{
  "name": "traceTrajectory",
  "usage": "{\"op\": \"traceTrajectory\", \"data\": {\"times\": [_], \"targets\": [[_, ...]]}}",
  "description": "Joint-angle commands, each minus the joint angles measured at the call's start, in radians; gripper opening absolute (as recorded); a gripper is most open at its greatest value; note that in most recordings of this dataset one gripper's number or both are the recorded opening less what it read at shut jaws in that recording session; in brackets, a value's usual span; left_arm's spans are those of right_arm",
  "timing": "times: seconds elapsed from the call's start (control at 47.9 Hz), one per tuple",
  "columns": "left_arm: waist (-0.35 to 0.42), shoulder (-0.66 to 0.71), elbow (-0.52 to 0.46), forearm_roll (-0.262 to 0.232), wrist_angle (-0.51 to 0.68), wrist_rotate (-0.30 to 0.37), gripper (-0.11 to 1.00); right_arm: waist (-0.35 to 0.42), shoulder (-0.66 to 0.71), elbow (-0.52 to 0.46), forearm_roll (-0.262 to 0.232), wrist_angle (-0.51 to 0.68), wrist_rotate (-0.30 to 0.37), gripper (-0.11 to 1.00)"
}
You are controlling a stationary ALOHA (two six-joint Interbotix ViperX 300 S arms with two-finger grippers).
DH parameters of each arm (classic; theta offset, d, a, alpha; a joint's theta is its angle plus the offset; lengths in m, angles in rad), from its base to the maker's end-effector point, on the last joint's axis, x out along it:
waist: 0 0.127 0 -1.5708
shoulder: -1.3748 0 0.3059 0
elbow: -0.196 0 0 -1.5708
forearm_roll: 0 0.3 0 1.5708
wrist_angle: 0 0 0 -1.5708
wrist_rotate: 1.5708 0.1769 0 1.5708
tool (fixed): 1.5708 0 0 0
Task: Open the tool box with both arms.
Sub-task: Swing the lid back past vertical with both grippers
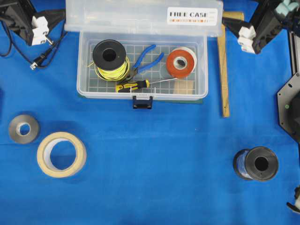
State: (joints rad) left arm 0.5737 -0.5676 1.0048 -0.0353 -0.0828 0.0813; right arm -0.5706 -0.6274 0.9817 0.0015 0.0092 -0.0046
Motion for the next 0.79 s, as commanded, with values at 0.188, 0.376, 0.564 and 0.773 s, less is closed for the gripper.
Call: {"op": "traceTrajectory", "data": {"times": [0.188,0.376,0.564,0.773], "targets": [[0.037,0.018,-0.052,-0.002,-0.023,-0.003,0.9,-0.037,0.061,-0.077,0.005,-0.051,0.002,0.83],[0.064,0.055,-0.074,-0.002,-0.035,-0.002,0.9,-0.067,0.106,-0.098,0.005,-0.052,0.002,0.83],[0.091,0.089,-0.091,-0.002,-0.035,0.02,0.9,-0.094,0.14,-0.118,0.003,-0.052,0.002,0.83],[0.118,0.098,-0.097,-0.002,-0.034,0.055,0.9,-0.127,0.17,-0.14,0.003,-0.052,0.0,0.83]]}}
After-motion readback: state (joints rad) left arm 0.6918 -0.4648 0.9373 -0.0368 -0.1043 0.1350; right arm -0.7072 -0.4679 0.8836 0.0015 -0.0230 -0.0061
